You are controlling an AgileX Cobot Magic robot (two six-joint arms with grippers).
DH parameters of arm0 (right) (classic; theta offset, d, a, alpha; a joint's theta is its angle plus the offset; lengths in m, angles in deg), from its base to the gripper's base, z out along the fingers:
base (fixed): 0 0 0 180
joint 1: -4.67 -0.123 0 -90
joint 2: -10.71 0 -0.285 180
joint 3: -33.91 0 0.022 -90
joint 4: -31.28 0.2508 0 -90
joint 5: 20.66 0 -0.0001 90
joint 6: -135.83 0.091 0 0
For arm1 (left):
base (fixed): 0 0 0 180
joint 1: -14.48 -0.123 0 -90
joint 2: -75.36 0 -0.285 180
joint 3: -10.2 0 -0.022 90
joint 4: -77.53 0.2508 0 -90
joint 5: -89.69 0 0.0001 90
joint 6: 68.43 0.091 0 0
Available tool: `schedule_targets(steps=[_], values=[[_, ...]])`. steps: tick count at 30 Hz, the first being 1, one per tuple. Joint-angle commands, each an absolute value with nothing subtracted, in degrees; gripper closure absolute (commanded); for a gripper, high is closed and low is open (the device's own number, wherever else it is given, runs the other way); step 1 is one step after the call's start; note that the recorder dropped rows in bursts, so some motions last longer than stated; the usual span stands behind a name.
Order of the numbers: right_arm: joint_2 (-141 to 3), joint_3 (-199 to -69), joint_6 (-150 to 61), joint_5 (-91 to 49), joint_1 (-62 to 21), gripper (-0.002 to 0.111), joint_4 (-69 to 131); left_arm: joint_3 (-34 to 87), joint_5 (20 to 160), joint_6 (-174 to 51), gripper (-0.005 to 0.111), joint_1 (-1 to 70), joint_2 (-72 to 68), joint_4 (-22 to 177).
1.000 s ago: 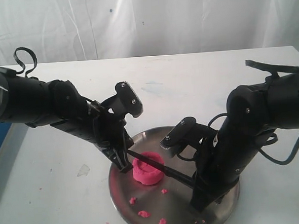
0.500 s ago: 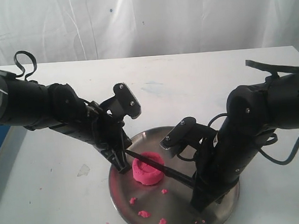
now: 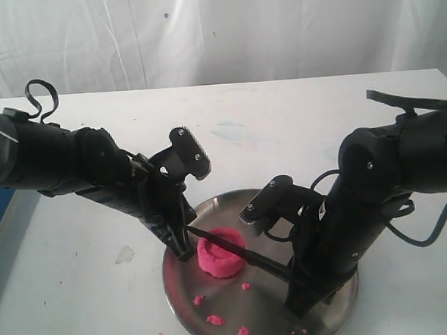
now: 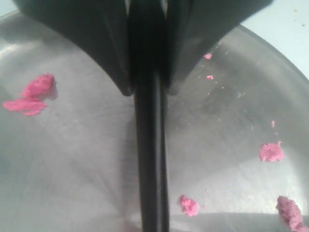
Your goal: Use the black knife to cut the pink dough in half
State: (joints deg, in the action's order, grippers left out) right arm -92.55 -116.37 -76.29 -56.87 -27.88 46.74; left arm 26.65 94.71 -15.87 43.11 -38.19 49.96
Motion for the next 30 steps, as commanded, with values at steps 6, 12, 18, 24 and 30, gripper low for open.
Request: schedule_targets(steps=[6, 12, 18, 24, 30], values=[[-92.7, -116.2, -76.5, -56.1, -28.0, 0.108, 46.8, 27.4, 98.4, -16.2, 0.107, 43.1, -40.4, 49.2], [-92.7, -116.2, -76.5, -56.1, -28.0, 0.108, 46.8, 27.4, 98.4, -16.2, 0.107, 43.1, -40.4, 49.2], [-92.7, -116.2, -76.5, -55.9, -28.0, 0.108, 46.8, 27.4, 98.4, -16.2, 0.107, 43.1, -40.4, 49.2], [-92.7, -116.2, -76.5, -55.7, -28.0, 0.108, 46.8, 27.4, 98.4, -16.2, 0.107, 43.1, -40.4, 49.2], [-92.7, -116.2, -76.5, -55.4, -28.0, 0.108, 46.9, 27.4, 98.4, -16.2, 0.107, 43.1, -40.4, 49.2]])
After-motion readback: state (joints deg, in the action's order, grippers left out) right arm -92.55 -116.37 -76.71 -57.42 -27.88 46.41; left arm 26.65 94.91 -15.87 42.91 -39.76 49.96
